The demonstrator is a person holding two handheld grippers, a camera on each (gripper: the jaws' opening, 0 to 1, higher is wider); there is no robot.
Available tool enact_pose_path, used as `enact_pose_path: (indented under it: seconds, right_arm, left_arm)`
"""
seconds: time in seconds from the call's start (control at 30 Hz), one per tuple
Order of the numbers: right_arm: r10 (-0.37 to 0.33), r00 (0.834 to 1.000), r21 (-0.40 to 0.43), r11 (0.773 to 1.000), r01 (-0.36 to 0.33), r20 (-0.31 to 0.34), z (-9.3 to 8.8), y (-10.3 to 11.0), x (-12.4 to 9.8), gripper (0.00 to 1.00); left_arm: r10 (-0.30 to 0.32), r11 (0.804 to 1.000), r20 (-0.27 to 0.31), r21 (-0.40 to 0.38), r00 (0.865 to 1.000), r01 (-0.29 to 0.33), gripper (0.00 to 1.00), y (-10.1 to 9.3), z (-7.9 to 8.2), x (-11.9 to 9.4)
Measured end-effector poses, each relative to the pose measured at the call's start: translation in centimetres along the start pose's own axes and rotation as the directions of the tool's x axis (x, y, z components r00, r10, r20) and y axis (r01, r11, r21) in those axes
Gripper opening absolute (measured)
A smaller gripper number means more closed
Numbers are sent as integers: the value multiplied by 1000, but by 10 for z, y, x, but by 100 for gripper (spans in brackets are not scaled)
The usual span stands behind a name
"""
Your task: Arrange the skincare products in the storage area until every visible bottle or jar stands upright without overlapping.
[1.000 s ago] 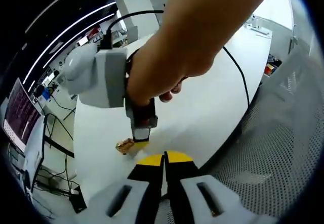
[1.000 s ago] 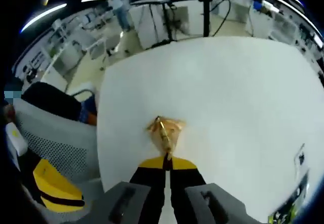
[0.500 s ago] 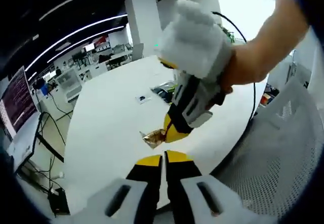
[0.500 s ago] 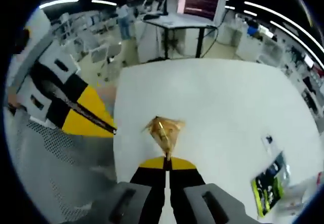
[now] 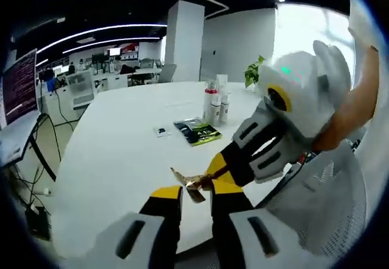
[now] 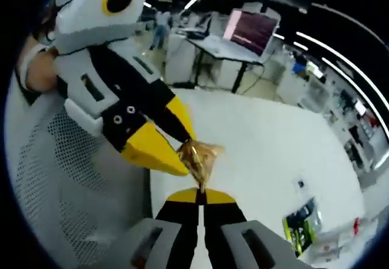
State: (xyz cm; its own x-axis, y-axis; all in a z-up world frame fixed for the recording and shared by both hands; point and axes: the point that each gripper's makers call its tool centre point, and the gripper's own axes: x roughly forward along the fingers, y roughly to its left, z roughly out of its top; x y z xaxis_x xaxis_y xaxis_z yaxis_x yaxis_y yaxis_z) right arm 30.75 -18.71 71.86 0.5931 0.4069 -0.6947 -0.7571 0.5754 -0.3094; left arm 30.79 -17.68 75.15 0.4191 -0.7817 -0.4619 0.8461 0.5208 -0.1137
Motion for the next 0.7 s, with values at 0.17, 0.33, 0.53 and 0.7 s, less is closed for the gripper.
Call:
enact_pose_path:
  seconds: [0.17, 0.33, 0.53, 0.7]
  right_arm:
    - [-22, 999, -129, 991, 18, -24, -2, 2, -2, 0]
    - [-17, 1000, -60, 998, 17, -5, -5, 0, -4, 0]
    - [47, 997, 218, 974, -58, 56, -11, 1, -10, 19]
    - [68, 990, 494, 861, -120, 123, -26, 4, -17, 25]
  left_arm:
    - [-9, 1000, -31, 26, 999, 9, 7, -2, -4, -2]
    - [-29, 999, -47, 35, 998, 31, 3, -6, -5, -2]
    - [-40, 998, -114, 47, 993, 46, 1, -8, -18, -1]
    - [-57, 998, -93, 23, 994, 59, 0, -11, -13, -3]
